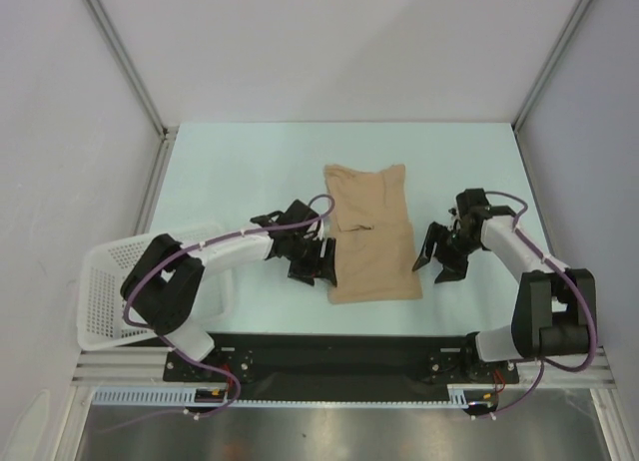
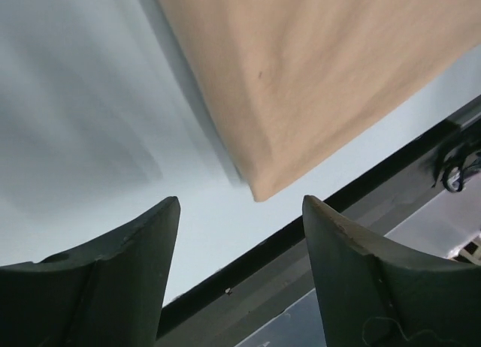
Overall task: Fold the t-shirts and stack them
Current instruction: Fold the tshirt
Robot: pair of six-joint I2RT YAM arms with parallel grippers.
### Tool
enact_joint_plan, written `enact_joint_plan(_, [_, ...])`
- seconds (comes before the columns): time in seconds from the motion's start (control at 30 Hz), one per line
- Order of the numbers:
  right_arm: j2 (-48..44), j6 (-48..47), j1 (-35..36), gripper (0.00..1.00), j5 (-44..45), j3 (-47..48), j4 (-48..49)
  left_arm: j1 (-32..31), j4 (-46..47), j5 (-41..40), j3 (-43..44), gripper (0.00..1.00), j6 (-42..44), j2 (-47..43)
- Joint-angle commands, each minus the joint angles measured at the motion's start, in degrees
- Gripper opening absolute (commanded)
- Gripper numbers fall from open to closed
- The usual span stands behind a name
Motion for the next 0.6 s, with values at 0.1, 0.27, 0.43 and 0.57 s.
enact_joint_plan(0.1, [12.28,-6.39,-1.61,0.71,-2.55,15.89,3.28,7.23,-1.88,0.75,11.55,0.70,8.93,3.74])
enact_joint_plan(0.27, [23.62,-8.41,-1.70,0.62,-5.02,24.79,5.14,10.41,-1.86,6.21,22.18,0.66,12.01,13.93])
enact_joint_plan(0.43, [31.26,-8.24,-1.35,0.55,-5.90,30.42,4.61,11.02,-4.67,4.55,28.16,0.60,14.12,21.23])
enact_joint_plan(0.57, [34.44,-7.97,-1.26,0.54,-3.28,32.54,4.52,11.20,-5.91,1.91,30.89,0.57,14.65,23.61])
